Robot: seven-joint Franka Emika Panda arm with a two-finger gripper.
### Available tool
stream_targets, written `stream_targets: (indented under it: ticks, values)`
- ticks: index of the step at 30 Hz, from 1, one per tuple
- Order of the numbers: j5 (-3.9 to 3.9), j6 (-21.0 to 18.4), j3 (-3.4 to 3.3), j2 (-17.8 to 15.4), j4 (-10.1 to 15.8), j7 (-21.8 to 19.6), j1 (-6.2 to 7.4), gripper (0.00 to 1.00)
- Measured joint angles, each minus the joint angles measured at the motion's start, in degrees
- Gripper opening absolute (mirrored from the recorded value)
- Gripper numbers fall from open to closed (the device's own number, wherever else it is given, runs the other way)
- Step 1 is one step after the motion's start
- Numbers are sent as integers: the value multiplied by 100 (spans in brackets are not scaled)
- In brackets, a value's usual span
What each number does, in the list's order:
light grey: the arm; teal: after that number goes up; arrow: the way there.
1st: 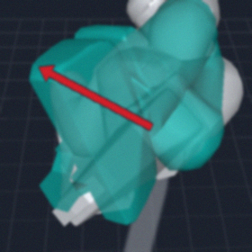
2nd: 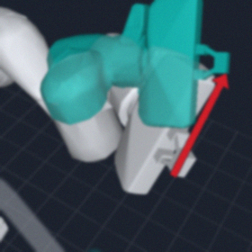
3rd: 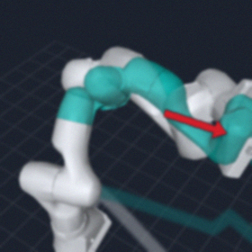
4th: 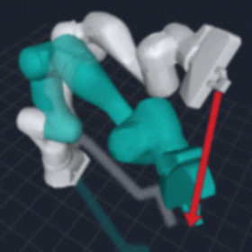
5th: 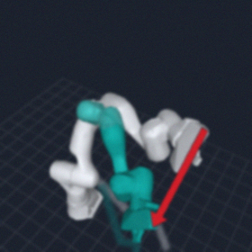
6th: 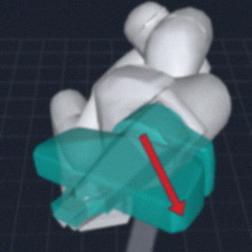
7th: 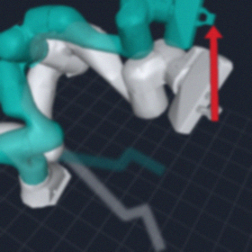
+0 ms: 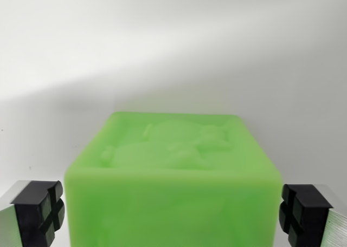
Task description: Stack cube
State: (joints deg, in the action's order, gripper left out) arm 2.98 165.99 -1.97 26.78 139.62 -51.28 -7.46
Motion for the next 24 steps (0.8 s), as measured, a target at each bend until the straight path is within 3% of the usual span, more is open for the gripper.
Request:
stream_targets:
  ticks: [2,3,24]
  values:
    - [0,23,5,27,-7,0,-5,100]
    - [0,34,7,37,-9,0,-7,0]
    - [0,41,11,39,-13,0,-9,0]
